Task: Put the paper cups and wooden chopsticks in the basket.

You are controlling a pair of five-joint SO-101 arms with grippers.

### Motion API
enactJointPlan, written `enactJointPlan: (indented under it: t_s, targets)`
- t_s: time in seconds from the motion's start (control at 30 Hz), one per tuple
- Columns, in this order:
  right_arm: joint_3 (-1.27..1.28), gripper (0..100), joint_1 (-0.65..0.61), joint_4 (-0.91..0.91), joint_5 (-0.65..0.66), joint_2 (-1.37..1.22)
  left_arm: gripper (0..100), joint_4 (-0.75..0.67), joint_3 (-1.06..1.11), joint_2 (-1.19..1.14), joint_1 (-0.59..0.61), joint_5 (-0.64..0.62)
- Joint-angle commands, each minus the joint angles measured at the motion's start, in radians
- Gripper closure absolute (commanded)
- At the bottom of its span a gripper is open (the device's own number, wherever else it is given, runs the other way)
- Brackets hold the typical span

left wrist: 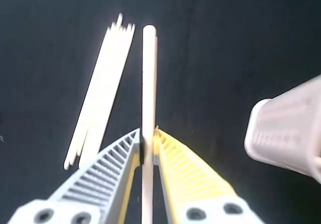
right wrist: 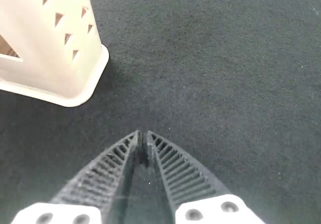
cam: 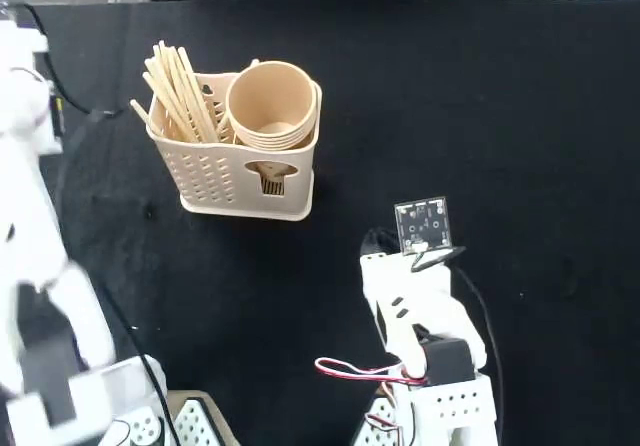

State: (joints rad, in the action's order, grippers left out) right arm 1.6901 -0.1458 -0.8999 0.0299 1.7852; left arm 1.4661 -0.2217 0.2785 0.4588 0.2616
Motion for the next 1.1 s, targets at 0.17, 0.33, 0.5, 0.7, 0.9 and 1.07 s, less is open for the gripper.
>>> enactJointPlan:
  t_s: [0.17, 0.33, 0.5, 0.7, 0.9, 1.07]
  targets:
    - [-0.001, 98.4, 0.012, 0.000, 0.011, 0.010, 97, -0.629, 0.607, 0.764, -0.156, -0.127]
    - [-0.001, 98.4, 0.012, 0.000, 0.011, 0.010, 97, -1.168, 0.855, 0.985, -0.237, -0.365]
    - [-0.001, 98.4, 0.012, 0.000, 0.011, 0.012, 97, -1.218, 0.851, 1.022, -0.369, -0.437]
    - [-0.001, 98.4, 0.012, 0.000, 0.011, 0.012, 97, -1.257, 0.875, 0.882, -0.455, -0.431]
    - [-0.001, 98.4, 0.012, 0.000, 0.011, 0.012, 97, -1.283, 0.865, 0.724, -0.430, -0.437]
    - [-0.001, 98.3, 0.012, 0.000, 0.012, 0.012, 97, -1.433, 0.931, 0.629, -0.430, -0.439]
